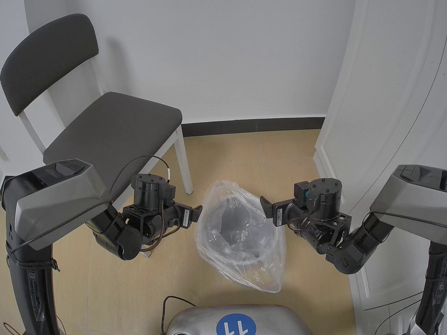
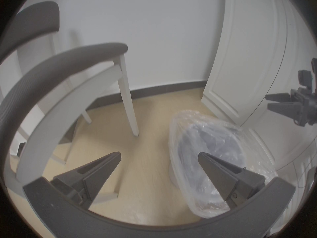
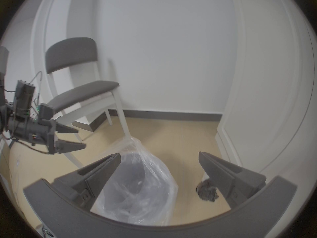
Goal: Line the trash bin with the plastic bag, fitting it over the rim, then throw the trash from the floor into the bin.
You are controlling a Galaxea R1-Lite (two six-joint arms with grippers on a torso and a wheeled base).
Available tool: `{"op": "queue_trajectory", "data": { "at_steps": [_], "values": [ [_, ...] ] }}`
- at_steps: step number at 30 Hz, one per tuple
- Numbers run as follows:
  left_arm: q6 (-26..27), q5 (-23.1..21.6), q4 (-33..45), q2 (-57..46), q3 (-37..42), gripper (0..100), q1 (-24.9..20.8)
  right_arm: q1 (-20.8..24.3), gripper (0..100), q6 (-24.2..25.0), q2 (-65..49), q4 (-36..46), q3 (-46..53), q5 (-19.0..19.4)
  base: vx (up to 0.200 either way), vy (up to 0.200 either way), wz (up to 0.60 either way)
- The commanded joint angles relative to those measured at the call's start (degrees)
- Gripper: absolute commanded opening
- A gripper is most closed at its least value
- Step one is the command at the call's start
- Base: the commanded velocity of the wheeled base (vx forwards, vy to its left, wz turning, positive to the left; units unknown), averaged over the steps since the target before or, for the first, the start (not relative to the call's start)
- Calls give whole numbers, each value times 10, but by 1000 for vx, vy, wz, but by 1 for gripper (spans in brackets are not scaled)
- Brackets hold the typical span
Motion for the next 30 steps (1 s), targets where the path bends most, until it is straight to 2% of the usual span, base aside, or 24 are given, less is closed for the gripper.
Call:
{"op": "queue_trajectory", "data": {
  "at_steps": [1,6,7,9,12,18,25,30],
  "values": [
    [-61,35,139,-21,-69,100,-39,-37,100,105,65,142,-95,-1,0,0,0],
    [-184,48,321,-2,-192,100,-51,-41,100,213,102,326,-225,15,0,0,0],
    [-184,48,321,-2,-192,100,-51,-41,100,213,102,326,-225,15,0,0,0],
    [-226,48,391,12,-242,100,-57,-47,100,257,115,381,-254,30,0,0,0],
    [-230,49,407,16,-246,100,-64,-52,100,261,126,383,-259,44,0,0,0],
    [-229,49,409,38,-246,100,-70,-59,100,263,144,382,-267,43,0,0,0],
    [-219,50,414,54,-246,100,-63,-77,100,258,142,382,-266,43,0,0,0],
    [-192,51,422,68,-245,100,-40,-90,100,253,141,383,-261,44,0,0,0]
  ]
}}
